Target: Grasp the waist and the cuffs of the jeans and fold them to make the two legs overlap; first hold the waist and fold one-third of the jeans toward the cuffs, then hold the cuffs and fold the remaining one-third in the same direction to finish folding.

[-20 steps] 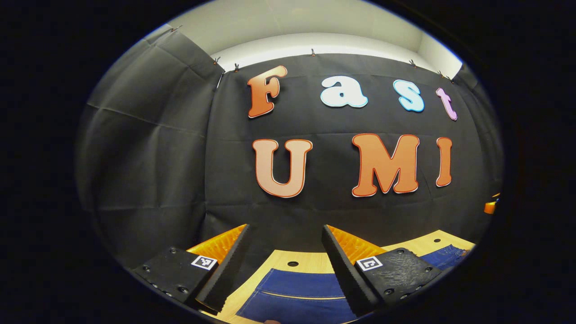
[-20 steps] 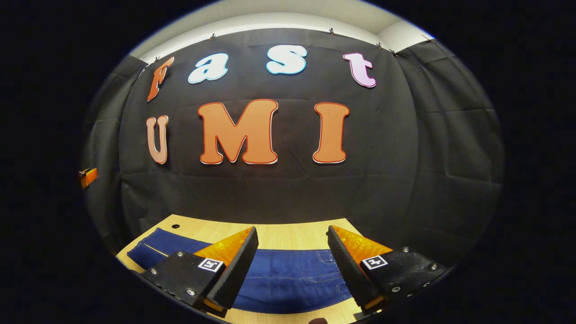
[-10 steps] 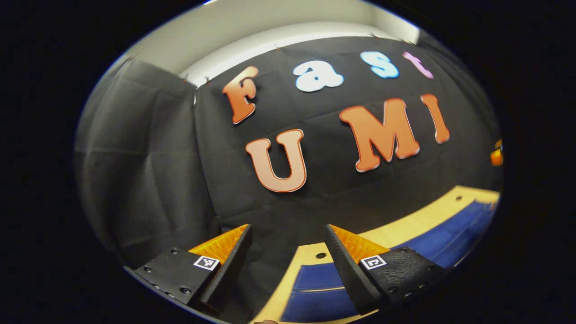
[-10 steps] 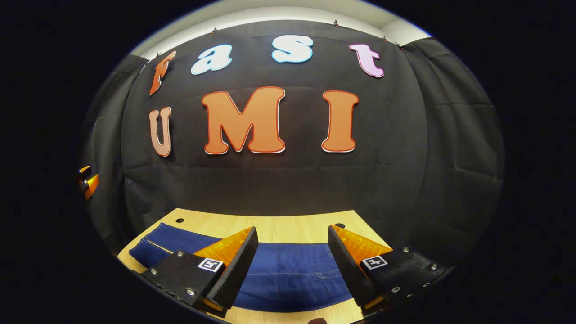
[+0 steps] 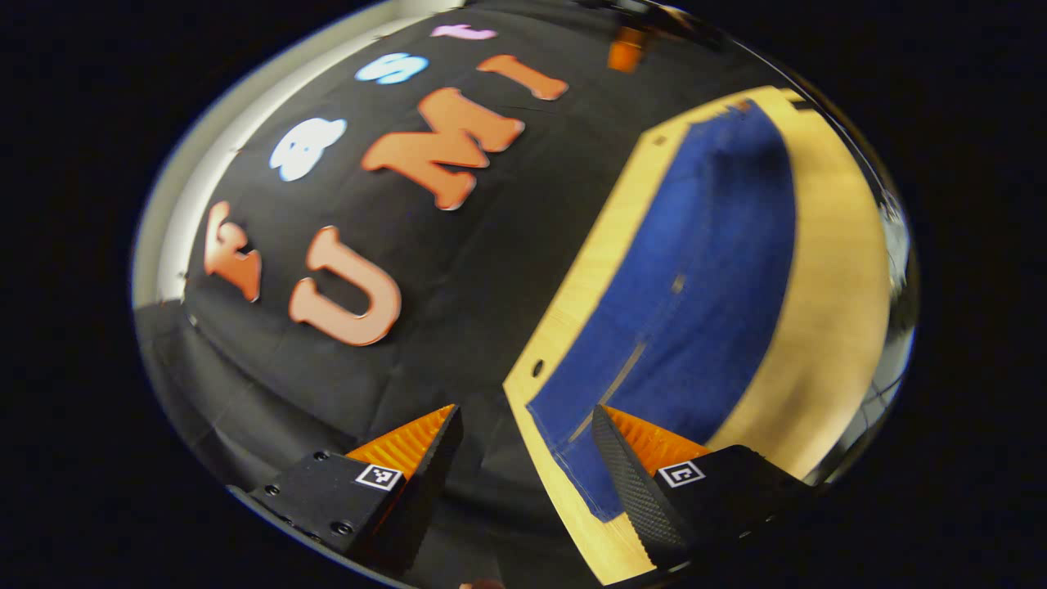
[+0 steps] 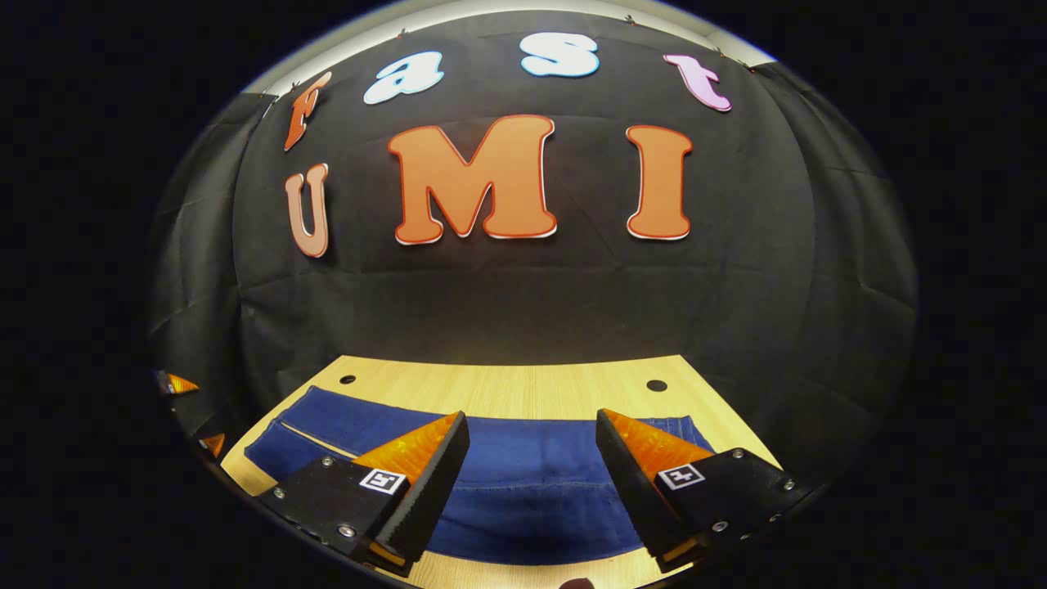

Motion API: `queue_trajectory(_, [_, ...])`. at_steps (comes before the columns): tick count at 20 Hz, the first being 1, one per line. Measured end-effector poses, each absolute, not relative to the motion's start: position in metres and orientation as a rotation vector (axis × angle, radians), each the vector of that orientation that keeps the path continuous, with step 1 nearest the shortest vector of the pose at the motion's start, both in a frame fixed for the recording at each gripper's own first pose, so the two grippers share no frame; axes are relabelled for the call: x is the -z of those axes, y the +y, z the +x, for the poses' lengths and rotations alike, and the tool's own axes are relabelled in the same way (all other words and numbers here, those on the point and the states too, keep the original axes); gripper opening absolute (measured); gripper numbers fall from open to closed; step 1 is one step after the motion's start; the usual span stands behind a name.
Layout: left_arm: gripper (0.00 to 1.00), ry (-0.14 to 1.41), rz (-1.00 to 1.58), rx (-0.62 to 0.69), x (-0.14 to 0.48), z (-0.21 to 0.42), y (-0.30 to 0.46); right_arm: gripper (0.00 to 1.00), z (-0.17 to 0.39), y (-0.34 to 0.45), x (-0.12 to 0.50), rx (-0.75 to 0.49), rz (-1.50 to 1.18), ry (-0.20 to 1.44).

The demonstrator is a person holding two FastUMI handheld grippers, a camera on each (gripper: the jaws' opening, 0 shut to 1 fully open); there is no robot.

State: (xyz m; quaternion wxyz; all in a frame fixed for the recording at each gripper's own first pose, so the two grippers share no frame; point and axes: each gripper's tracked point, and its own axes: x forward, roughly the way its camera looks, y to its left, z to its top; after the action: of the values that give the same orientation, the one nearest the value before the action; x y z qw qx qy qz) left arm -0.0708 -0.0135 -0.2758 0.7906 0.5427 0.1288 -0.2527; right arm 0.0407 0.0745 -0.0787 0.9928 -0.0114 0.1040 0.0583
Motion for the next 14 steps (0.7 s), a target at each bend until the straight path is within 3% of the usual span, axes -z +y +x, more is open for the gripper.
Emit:
queue_trajectory(6, [0.98,0.422,1.334,0.764,0.382,-0.093,0.007,0.96,0.036,0.084,0.124,-0.116,-0.071,0.300])
queue_trajectory(14, [0.98,0.548,1.406,0.872,0.440,-0.077,0.019,0.97,0.030,0.049,0.138,-0.018,-0.022,0.327])
